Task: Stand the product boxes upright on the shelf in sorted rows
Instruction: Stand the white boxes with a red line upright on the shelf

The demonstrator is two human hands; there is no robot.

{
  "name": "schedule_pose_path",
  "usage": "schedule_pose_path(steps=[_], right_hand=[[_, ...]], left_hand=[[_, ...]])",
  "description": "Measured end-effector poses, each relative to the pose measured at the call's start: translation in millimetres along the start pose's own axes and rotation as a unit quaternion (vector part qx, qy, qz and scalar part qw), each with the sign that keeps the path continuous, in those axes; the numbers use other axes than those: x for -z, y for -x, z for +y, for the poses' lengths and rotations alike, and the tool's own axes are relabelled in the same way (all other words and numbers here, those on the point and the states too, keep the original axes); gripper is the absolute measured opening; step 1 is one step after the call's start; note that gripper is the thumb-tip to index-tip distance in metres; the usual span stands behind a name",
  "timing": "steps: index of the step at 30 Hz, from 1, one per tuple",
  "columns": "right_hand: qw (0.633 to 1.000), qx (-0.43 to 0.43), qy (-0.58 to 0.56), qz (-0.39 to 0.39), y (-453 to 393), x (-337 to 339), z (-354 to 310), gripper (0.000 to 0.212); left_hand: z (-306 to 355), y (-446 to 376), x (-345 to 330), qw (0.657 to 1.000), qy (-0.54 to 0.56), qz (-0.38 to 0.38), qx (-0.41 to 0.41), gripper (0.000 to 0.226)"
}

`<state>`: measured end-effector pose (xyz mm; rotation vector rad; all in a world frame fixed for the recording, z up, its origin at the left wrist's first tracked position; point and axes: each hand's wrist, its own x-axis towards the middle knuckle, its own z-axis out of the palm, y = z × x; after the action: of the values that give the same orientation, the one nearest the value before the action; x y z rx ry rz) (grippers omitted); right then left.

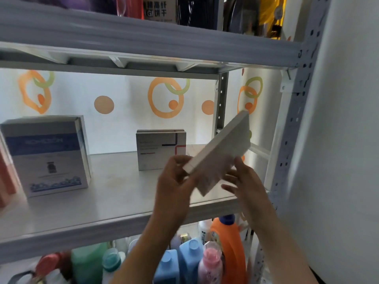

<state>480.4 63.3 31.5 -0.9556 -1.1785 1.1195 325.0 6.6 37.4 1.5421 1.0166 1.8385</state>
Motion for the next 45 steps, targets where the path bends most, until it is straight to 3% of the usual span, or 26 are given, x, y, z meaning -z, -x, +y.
schedule_pose_path(steps=[3,6,8,11,14,16,18,23,25,27,30,32,38,45], right_hand=[[0.996,0.027,0.052,0.073,1.0,8.5,-5.3,0.096],[0.963,0.131,0.198,0.127,6.9,19.7,-15.0,0.117],[0.941,0.197,0.269,0.061,7.5,22.6,-24.1,0.11],[0.926,0.19,0.314,-0.082,3.0,21.2,-37.6,0.082],[0.894,0.206,0.361,-0.165,-2.4,15.2,-49.5,0.048],[0.898,0.203,0.345,-0.184,-6.4,14.1,-50.7,0.029],[0.926,0.185,0.275,-0.183,-9.3,14.1,-42.8,0.021],[0.982,0.116,0.13,-0.079,-27.9,19.6,-1.8,0.028],[0.994,0.069,0.054,-0.06,-38.2,26.6,10.2,0.038],[0.998,0.032,0.011,-0.051,-47.0,33.2,17.6,0.04],[0.996,0.012,0.079,-0.045,-52.1,38.5,23.5,0.029],[0.984,0.026,0.172,-0.041,-54.8,41.8,20.4,0.025],[0.95,0.056,0.307,-0.006,-69.4,53.6,14.4,0.025],[0.945,0.064,0.315,0.059,-75.6,50.2,24.1,0.038]], left_hand=[[16.9,-16.4,18.0,0.998,0.05,0.048,-0.006,0.026],[32.0,-30.9,32.4,0.995,0.051,0.08,-0.003,0.02],[40.6,-38.2,41.8,0.997,0.003,0.081,-0.004,0.02],[51.6,-47.6,49.4,0.997,-0.048,0.061,0.014,0.018],[58.5,-52.7,48.5,0.996,-0.081,0.033,0.012,0.016],[58.1,-52.9,44.3,0.996,-0.087,0.032,-0.009,0.013],[52.8,-51.4,39.5,0.992,-0.108,0.056,-0.034,0.014],[16.4,-44.5,33.5,0.974,-0.182,0.129,-0.039,0.043],[-0.9,-39.5,27.5,0.978,-0.192,0.077,0.036,0.049],[-16.7,-35.8,14.1,0.981,-0.149,-0.039,0.121,0.05],[-40.0,-29.4,-10.2,0.969,-0.144,-0.146,0.137,0.037],[-50.6,-28.4,-21.7,0.971,-0.14,-0.146,0.13,0.03],[-66.0,-33.3,-32.6,0.972,-0.136,-0.146,0.12,0.041],[-68.1,-41.3,-44.4,0.962,-0.158,-0.196,0.109,0.048]])
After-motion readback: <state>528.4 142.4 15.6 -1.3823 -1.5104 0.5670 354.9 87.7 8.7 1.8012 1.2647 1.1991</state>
